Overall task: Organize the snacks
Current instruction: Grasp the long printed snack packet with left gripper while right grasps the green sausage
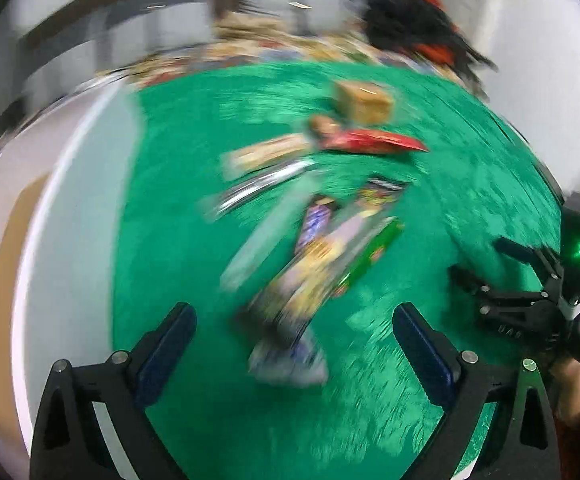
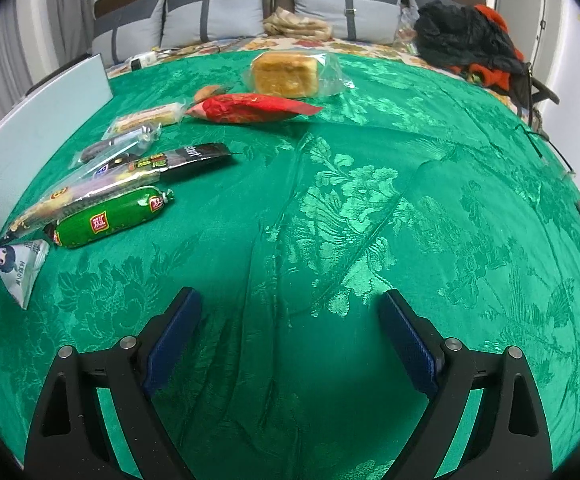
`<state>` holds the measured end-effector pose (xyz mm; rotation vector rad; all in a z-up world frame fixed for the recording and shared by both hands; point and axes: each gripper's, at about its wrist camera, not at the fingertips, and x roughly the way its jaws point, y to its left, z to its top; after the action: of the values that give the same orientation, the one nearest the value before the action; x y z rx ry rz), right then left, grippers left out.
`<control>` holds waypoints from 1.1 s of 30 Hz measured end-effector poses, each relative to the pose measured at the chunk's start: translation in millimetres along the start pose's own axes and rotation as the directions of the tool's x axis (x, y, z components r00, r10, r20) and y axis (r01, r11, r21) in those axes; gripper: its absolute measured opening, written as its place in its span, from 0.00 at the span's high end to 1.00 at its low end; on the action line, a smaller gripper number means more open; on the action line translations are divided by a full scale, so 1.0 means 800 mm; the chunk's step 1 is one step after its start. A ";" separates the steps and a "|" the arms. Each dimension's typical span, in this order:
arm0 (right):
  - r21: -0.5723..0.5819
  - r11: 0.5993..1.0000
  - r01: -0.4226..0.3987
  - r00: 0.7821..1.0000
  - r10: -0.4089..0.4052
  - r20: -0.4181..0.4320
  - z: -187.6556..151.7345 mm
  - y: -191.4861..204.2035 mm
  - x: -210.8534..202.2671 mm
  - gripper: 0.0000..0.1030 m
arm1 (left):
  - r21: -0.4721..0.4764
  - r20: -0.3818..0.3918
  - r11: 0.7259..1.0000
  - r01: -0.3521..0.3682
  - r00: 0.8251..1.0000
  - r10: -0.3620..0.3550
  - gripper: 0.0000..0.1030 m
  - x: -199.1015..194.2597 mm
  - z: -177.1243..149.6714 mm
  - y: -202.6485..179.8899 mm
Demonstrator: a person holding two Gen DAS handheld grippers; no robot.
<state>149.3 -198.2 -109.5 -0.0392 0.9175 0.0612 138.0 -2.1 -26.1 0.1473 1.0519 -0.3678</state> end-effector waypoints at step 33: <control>0.468 0.845 -0.259 0.897 0.390 -0.207 0.088 0.057 0.044 0.28 | -0.360 -0.005 0.917 -0.172 0.983 0.182 0.88 -0.026 -0.117 0.059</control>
<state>223.3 -146.9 -94.6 0.5406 1.2156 0.1744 69.1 73.4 -56.5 -0.0914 1.0514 -0.0086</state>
